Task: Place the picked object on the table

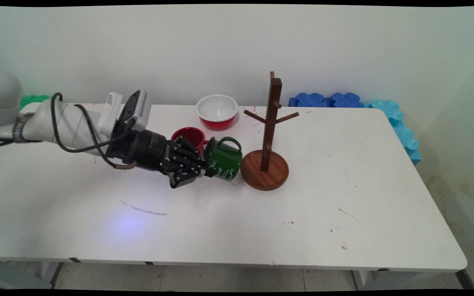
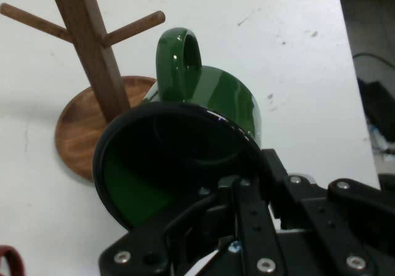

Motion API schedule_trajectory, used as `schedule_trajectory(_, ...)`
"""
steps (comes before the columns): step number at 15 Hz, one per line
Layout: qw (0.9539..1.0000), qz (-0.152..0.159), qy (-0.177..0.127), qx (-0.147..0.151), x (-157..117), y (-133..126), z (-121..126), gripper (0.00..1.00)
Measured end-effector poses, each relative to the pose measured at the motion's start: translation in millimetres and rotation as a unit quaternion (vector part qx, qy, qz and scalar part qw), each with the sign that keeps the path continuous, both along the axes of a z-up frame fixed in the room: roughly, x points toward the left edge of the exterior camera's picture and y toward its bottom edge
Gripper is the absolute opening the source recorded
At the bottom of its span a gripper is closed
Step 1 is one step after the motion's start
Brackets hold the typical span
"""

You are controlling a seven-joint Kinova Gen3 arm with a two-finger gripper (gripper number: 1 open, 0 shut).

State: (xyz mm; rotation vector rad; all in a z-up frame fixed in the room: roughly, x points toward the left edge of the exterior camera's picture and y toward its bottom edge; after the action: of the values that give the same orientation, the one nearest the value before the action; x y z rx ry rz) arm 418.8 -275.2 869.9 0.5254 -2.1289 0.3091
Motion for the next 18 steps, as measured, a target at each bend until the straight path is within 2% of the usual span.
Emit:
schedule_trajectory(4, 0.9989, -0.014, -0.040, -0.021, 3.2, 1.5, 17.9, 0.00)
schedule_trajectory(8, 0.9952, -0.030, -0.085, -0.038, 5.9, 2.0, 34.9, 0.00)
schedule_trajectory(13, 0.9874, -0.047, -0.143, -0.049, 11.1, 5.1, 49.3, 0.00)
schedule_trajectory(18, 0.9760, -0.066, -0.200, -0.056, 14.5, 11.3, 55.7, 0.00)
